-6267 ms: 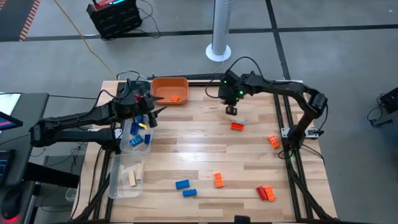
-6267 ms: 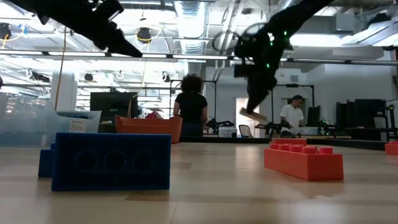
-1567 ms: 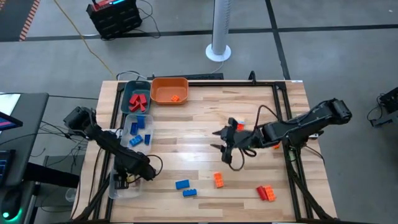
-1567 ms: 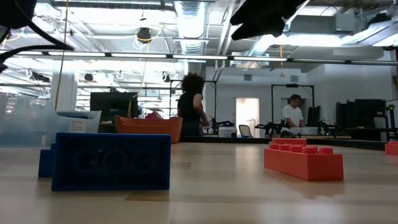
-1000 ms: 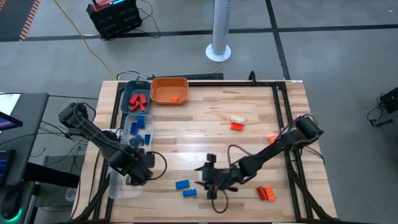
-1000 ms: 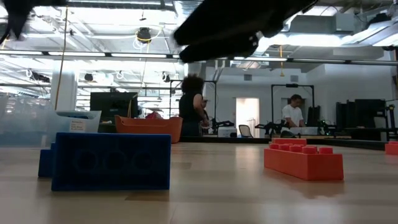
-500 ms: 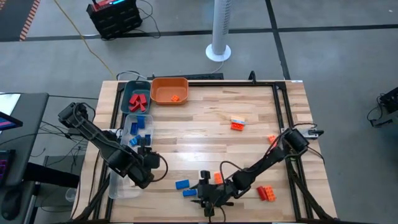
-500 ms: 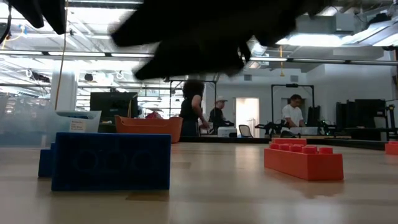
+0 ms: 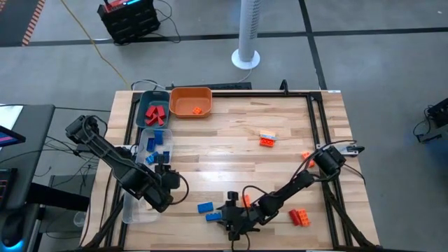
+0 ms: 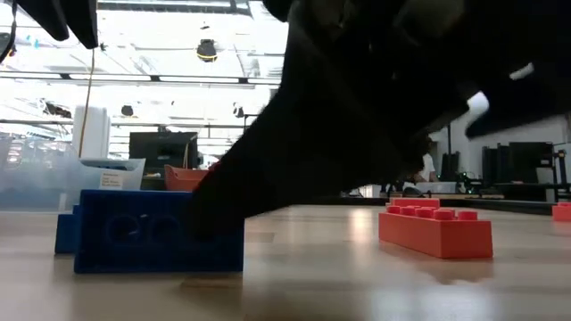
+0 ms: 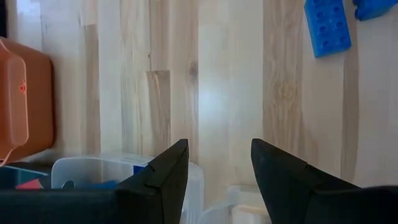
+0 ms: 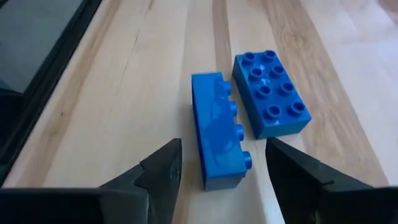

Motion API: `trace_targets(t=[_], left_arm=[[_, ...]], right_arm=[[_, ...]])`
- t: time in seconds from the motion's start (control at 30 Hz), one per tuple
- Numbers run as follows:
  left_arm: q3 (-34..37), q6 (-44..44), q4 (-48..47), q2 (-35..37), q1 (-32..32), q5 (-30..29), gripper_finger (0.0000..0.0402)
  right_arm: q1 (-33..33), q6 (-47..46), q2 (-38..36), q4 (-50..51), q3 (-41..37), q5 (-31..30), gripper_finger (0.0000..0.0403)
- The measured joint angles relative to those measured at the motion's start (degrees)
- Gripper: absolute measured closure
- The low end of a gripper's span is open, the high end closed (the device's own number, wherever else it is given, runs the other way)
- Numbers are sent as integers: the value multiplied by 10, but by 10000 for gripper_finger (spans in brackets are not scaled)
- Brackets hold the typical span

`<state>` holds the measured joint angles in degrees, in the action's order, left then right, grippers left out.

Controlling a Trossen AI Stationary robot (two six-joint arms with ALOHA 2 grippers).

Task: Sort blocks
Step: Put the blue game piece into the top transparent bin

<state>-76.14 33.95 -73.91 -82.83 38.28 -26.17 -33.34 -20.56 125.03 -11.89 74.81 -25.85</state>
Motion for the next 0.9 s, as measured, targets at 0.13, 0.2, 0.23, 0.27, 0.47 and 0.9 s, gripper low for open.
trace_targets(t=[0.13, 0.2, 0.23, 0.27, 0.47, 0.9], left_arm=[[0, 4, 1, 0, 0, 0, 233], [0, 4, 2, 0, 0, 0, 233], [0, 6, 1, 0, 0, 0, 233], [0, 6, 2, 0, 0, 0, 233], [0, 9, 3, 0, 0, 2, 233], [56, -82, 159, 0, 0, -4, 233]], right_arm=[[2, 4, 0, 15, 0, 0, 193], [5, 4, 0, 26, 0, 0, 213], [5, 4, 0, 28, 0, 0, 223], [5, 5, 0, 28, 0, 1, 234], [4, 9, -1, 24, 0, 2, 299], [15, 14, -101, 127, 0, -71, 329]])
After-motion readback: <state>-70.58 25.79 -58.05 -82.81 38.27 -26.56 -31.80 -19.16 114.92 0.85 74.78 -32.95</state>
